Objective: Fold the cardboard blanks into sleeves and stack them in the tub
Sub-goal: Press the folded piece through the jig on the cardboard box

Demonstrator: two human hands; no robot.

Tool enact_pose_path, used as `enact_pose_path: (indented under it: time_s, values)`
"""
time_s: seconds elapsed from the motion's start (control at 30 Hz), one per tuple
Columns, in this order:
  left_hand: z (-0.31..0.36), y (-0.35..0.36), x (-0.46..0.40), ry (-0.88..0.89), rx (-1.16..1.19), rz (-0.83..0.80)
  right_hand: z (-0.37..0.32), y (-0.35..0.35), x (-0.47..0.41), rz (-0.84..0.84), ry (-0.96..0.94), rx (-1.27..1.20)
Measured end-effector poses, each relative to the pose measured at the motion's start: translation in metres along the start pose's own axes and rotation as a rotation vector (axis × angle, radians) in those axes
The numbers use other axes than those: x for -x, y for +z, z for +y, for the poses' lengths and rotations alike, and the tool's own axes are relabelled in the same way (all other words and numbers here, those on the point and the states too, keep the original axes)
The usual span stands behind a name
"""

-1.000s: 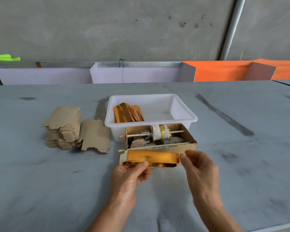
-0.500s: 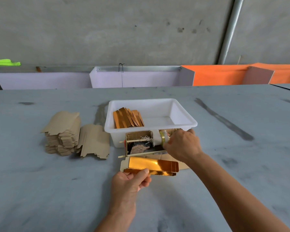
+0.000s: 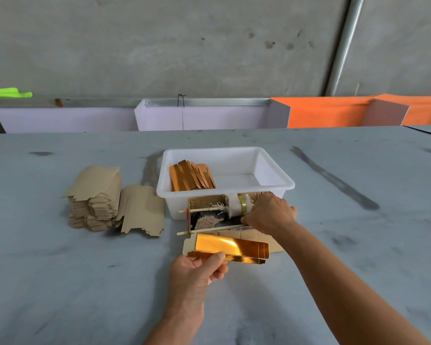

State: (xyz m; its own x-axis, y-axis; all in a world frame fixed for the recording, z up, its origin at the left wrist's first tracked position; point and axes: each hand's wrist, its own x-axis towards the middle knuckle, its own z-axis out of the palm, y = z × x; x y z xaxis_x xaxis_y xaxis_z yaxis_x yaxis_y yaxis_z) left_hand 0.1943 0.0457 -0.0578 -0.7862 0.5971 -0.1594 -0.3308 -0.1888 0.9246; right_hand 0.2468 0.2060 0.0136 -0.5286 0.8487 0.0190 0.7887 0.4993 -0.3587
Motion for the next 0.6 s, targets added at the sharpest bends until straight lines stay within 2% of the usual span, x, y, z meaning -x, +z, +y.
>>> enact_pose_path:
  time_s: [0.27,0.6]
  values:
    - [0.0029,0.0003,0.0027,0.008,-0.02,-0.01,0.0002,0.0035,-0.0011,0.076,0.034,-0.046]
    - [0.0042,0.0022,0.0057,0.02,-0.073,-0.017,-0.003,-0.0054,-0.0002,0.043,0.053,-0.129]
